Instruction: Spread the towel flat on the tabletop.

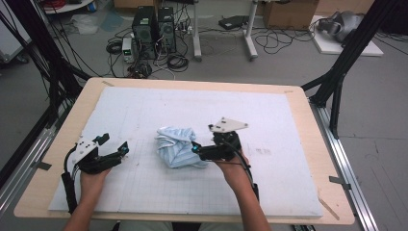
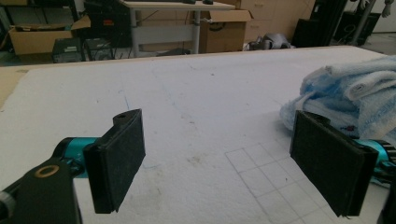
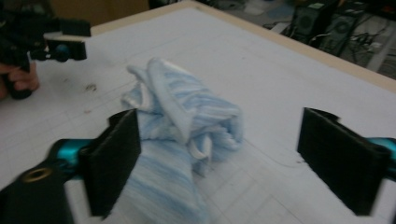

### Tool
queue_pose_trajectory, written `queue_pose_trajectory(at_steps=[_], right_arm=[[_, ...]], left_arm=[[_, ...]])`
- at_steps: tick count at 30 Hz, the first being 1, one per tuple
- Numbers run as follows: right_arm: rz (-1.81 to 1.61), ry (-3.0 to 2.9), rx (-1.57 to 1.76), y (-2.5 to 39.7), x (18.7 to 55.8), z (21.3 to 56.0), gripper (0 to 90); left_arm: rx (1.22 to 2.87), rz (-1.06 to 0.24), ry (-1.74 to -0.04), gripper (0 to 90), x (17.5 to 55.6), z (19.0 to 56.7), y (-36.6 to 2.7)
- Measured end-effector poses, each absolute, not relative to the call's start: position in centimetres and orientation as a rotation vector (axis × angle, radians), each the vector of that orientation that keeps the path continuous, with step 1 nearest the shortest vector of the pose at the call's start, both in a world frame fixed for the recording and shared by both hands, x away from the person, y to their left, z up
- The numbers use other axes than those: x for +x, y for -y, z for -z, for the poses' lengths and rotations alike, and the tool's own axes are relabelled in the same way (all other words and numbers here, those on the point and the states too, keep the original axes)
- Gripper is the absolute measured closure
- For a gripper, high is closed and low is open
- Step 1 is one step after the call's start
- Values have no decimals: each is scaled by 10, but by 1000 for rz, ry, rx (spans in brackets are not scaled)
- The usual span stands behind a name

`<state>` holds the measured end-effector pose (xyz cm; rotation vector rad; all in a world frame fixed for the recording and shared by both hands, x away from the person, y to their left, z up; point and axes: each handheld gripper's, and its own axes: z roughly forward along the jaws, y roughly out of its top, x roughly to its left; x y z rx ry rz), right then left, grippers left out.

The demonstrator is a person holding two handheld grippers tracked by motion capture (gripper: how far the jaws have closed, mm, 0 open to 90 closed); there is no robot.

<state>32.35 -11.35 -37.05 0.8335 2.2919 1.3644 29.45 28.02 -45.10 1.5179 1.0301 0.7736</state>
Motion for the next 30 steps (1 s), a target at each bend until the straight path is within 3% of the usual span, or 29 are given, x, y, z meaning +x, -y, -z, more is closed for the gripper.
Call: queue_pose_trajectory(at_steps=[1,2,5,6,7,11,12,21,30], right_arm=[[-1364,-2292,834,114,324,370,282],[-1335,-2332,805,99,328,375,356],[-1294,-2363,782,87,331,380,425],[-1262,-2395,759,78,336,386,495],[-1262,-2395,759,78,336,386,495],[-1186,-2396,740,74,339,390,783],[-1205,-2345,764,80,339,385,808],[-1257,-2152,907,139,334,363,818],[-1228,-2029,1077,189,329,363,817]], left_arm=[[1518,-774,-1030,185,295,451,-280],[1516,-774,-1031,187,294,451,-280],[1518,-775,-1031,189,294,451,-280],[1520,-775,-1031,192,294,451,-280],[1521,-777,-1030,192,294,451,-280],[1520,-775,-1031,198,294,451,-280],[1519,-776,-1032,200,294,451,-280],[1523,-774,-1033,203,295,451,-280],[1520,-771,-1037,207,295,451,-280]])
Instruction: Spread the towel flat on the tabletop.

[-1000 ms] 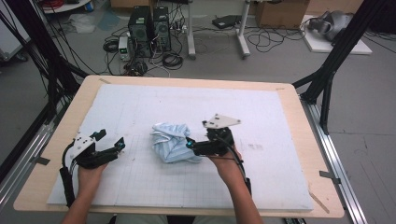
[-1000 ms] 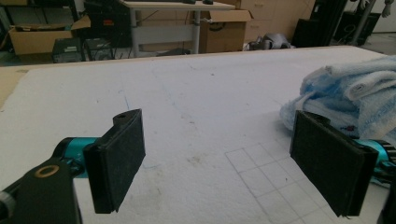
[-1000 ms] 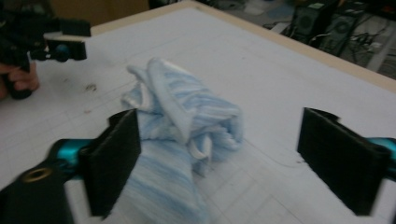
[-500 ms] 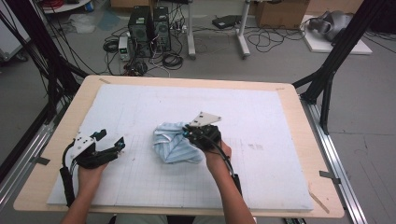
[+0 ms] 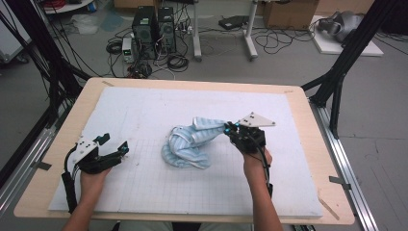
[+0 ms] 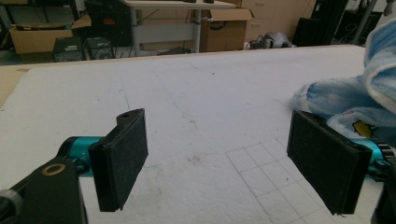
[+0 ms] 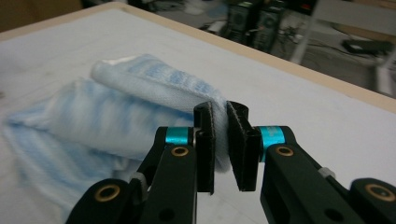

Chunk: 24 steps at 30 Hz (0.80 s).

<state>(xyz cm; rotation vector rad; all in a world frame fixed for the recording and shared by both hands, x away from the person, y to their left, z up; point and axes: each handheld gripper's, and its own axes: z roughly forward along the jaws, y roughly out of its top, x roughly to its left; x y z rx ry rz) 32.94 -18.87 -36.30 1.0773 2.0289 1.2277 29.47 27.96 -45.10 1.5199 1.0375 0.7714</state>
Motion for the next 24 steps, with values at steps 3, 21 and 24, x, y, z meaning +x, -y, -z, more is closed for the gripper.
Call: queue_pose_trajectory(at_steps=[3,21,24], right_arm=[[-1174,-1969,1187,205,334,366,818],[-917,-1815,1482,251,363,392,795],[-953,-1789,1504,253,361,392,607]], left_arm=[[1523,-772,-1036,208,295,451,-280],[1549,-770,-1021,218,296,450,-278],[1550,-767,-1022,218,296,450,-278]])
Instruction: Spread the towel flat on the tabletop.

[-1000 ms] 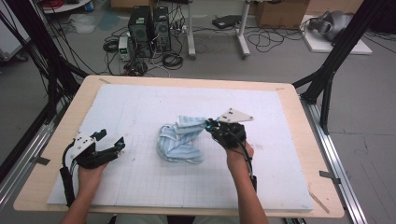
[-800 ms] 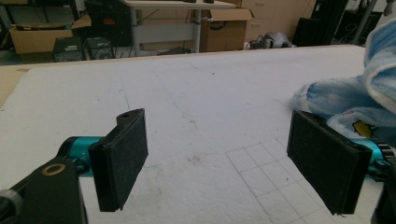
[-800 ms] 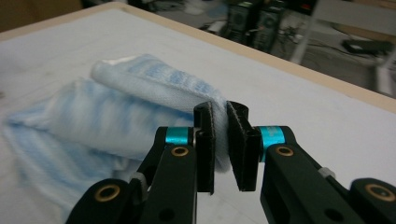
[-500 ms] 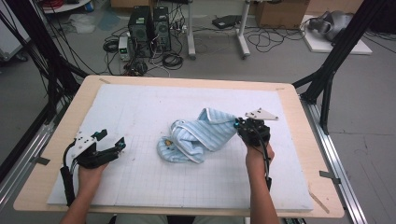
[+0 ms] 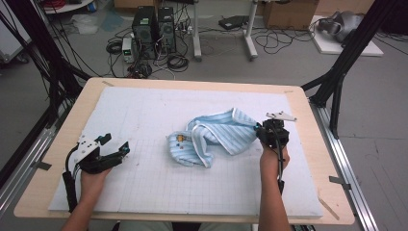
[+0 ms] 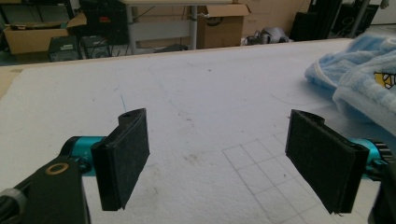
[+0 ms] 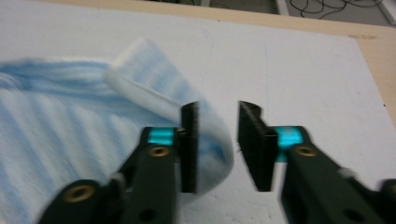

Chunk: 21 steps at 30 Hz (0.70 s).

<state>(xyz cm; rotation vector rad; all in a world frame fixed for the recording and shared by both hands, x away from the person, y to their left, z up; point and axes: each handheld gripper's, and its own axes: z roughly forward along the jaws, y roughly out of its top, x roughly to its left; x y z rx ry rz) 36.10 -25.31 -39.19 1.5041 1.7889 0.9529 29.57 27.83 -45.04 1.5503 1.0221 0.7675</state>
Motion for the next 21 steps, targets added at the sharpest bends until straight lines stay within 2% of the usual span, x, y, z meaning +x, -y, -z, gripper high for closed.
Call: queue_pose_trajectory(at_steps=[1,4,9,11,18,21], right_arm=[[-986,-1778,1493,252,358,390,599],[-1110,-1793,1431,242,346,385,501],[-1226,-1874,1344,221,331,389,449],[-1275,-1928,1257,199,321,393,388],[-1359,-2042,1087,155,313,397,376],[-1360,-2104,1022,136,311,400,399]], left_arm=[[1552,-766,-1024,218,296,450,-278],[1552,-765,-1027,219,296,450,-278],[1552,-767,-1026,219,296,450,-277],[1562,-771,-1026,219,296,450,-277],[1568,-769,-1025,219,297,450,-277],[1567,-768,-1029,219,297,450,-276]])
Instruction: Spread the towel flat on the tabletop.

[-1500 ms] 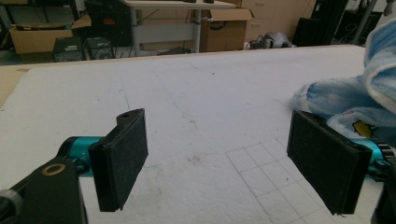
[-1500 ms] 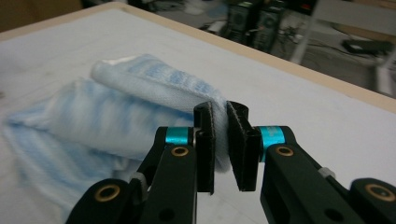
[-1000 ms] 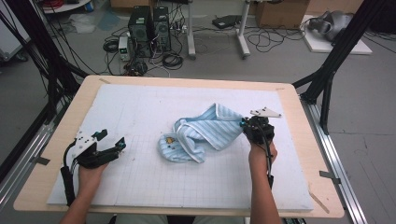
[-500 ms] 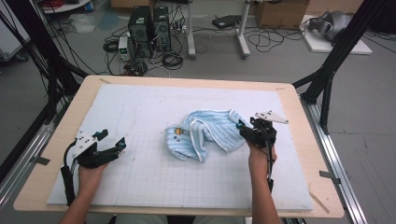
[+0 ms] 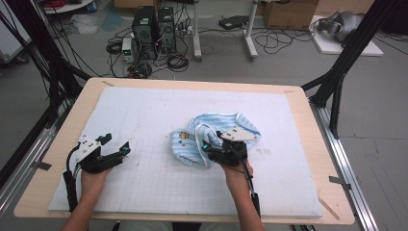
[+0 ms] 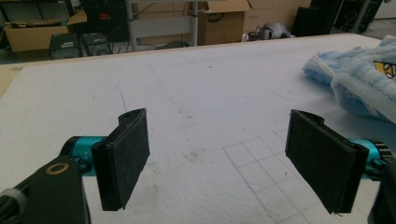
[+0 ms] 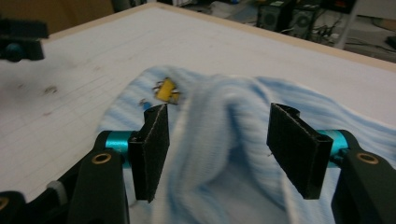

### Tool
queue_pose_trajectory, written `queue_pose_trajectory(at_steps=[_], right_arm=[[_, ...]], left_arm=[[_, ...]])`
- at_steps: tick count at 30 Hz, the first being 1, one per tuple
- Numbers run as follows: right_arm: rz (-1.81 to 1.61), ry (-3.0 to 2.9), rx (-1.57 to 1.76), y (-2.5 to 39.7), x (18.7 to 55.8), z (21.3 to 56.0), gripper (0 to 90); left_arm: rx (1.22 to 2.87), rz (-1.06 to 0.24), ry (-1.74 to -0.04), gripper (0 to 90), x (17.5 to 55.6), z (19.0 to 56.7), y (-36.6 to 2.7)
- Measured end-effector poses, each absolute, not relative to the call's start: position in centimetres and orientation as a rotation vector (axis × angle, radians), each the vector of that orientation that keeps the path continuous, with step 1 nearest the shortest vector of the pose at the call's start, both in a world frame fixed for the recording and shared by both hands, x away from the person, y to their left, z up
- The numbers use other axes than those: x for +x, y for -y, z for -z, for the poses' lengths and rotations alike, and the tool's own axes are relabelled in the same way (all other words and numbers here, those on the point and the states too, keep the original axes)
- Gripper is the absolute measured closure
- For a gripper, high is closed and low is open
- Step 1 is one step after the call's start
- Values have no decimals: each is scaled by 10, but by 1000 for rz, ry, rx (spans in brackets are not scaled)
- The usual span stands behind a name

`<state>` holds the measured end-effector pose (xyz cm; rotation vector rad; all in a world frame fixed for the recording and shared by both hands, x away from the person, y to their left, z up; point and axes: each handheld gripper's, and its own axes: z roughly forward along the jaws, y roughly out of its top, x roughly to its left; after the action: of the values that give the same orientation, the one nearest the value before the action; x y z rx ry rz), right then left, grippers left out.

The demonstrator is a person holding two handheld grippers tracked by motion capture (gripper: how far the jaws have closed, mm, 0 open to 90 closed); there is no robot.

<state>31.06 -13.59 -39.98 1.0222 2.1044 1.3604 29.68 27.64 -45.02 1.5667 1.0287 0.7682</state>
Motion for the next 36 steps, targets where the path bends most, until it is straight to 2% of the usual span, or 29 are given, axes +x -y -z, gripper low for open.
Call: queue_pose_trajectory(at_steps=[3,4,5,6,10,16,22,26,28,36], right_arm=[[-1287,-2160,993,120,311,407,492],[-1198,-2177,1000,116,313,411,650],[-1198,-2177,1000,116,313,411,650],[-1182,-2173,1012,120,313,412,787],[-1236,-2150,1040,130,308,409,832],[-1380,-2106,1183,166,287,412,830],[-1207,-2078,1260,195,272,426,814],[-1158,-2050,1286,202,268,428,695],[-1156,-2020,1280,202,268,424,607],[-1165,-1952,1179,178,279,401,468]], left_arm=[[1565,-768,-1028,219,297,450,-276],[1567,-768,-1028,219,297,450,-276],[1565,-766,-1029,219,297,450,-277],[1564,-766,-1029,219,297,450,-277],[1565,-765,-1029,219,297,450,-277],[1564,-765,-1032,219,297,450,-276],[1565,-765,-1030,219,297,450,-276],[1570,-765,-1029,219,297,450,-276],[1576,-765,-1028,219,297,450,-276],[1575,-768,-1029,220,297,450,-276]])
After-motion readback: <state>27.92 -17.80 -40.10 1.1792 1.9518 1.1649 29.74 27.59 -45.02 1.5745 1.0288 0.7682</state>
